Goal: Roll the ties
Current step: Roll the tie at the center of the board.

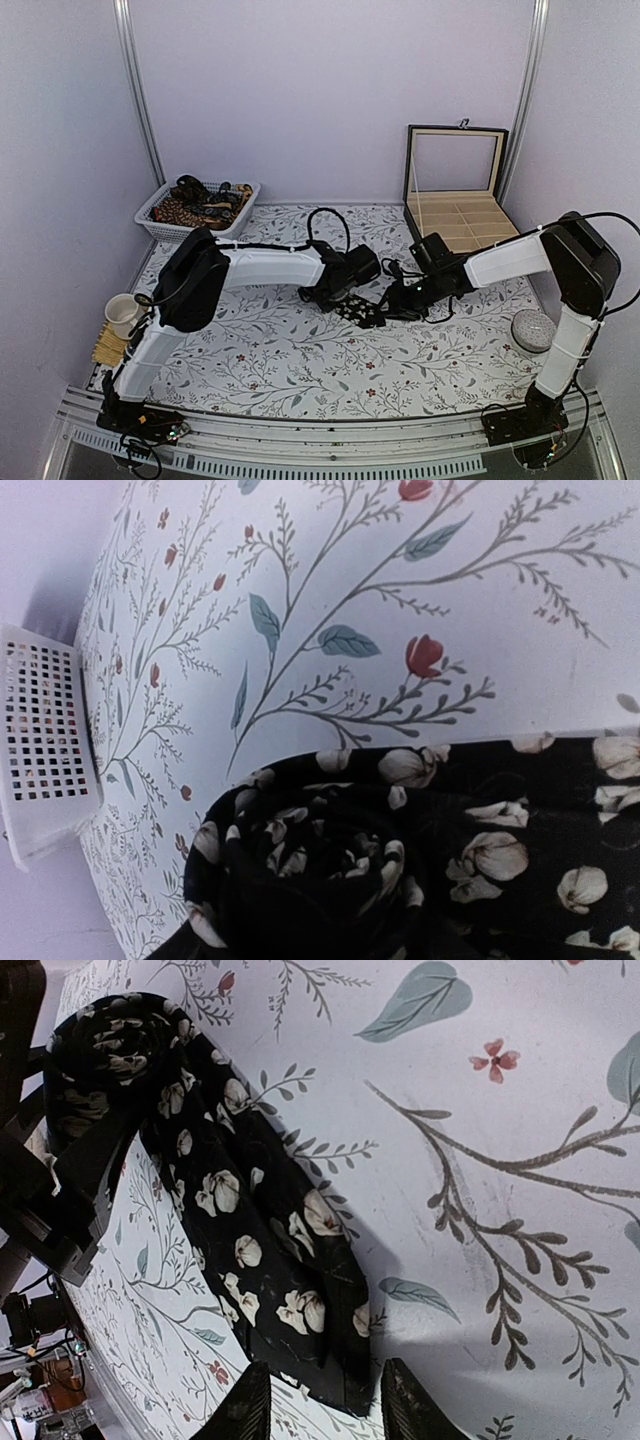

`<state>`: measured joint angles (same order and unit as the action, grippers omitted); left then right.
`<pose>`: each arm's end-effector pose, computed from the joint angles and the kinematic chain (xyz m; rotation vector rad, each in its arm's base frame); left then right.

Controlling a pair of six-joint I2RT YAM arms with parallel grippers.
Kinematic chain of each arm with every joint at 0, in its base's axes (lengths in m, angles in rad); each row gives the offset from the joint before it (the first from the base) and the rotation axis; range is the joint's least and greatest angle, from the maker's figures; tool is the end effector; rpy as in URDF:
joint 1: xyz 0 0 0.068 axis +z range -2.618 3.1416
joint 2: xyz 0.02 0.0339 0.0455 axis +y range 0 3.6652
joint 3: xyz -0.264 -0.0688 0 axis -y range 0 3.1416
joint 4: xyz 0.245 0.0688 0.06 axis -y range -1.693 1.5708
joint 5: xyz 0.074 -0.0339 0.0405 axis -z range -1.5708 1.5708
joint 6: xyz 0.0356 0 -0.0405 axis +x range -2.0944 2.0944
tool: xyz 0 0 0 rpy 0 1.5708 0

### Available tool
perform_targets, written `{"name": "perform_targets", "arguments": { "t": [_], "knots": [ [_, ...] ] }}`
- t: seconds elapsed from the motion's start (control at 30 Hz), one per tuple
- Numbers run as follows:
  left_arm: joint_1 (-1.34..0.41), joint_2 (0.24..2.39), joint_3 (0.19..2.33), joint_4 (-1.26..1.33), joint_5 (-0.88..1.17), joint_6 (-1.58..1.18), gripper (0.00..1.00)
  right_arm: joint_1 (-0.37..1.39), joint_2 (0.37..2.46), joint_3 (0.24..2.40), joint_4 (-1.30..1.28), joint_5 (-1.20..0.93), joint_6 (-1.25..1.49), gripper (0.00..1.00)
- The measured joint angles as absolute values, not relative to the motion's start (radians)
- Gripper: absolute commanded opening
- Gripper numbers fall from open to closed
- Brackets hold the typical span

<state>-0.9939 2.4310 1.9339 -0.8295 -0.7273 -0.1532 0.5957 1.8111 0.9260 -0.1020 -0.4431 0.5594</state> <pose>0.2862 -0.3964 0.1240 0.9057 2.3098 0.6272 0.2753 0.2050 0.1297 -0.2342 2.7260 0.9629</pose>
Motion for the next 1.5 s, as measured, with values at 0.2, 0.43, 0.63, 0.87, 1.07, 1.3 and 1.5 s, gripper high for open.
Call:
{"name": "perform_targets", "arguments": {
  "t": [0.2,0.43,0.63,0.87,1.07,1.3,1.5],
  "knots": [
    [-0.994,2.421,1.931,-0.827,-0.728,-0.165,0.56,0.596,1.811,0.936,-0.118,-0.442,0.559,0.40],
    [-0.995,2.415,1.931,-0.825,-0.720,-0.161,0.70,0.596,1.811,0.948,-0.140,-0.432,0.559,0.41],
    [-0.995,2.412,1.943,-0.825,-0.717,-0.153,0.82,0.596,1.811,0.958,-0.158,-0.424,0.558,0.42],
    [-0.995,2.403,1.948,-0.824,-0.696,-0.146,0.86,0.596,1.811,0.967,-0.170,-0.420,0.557,0.44],
    [-0.995,2.400,1.966,-0.820,-0.701,-0.142,0.88,0.596,1.811,0.979,-0.173,-0.420,0.558,0.44],
    [-1.000,2.399,1.991,-0.807,-0.709,-0.122,0.89,0.596,1.811,0.987,-0.175,-0.420,0.558,0.44],
    [-1.019,2.397,2.014,-0.762,-0.661,-0.097,0.97,0.588,1.811,0.989,-0.178,-0.410,0.560,0.50]
  ]
}}
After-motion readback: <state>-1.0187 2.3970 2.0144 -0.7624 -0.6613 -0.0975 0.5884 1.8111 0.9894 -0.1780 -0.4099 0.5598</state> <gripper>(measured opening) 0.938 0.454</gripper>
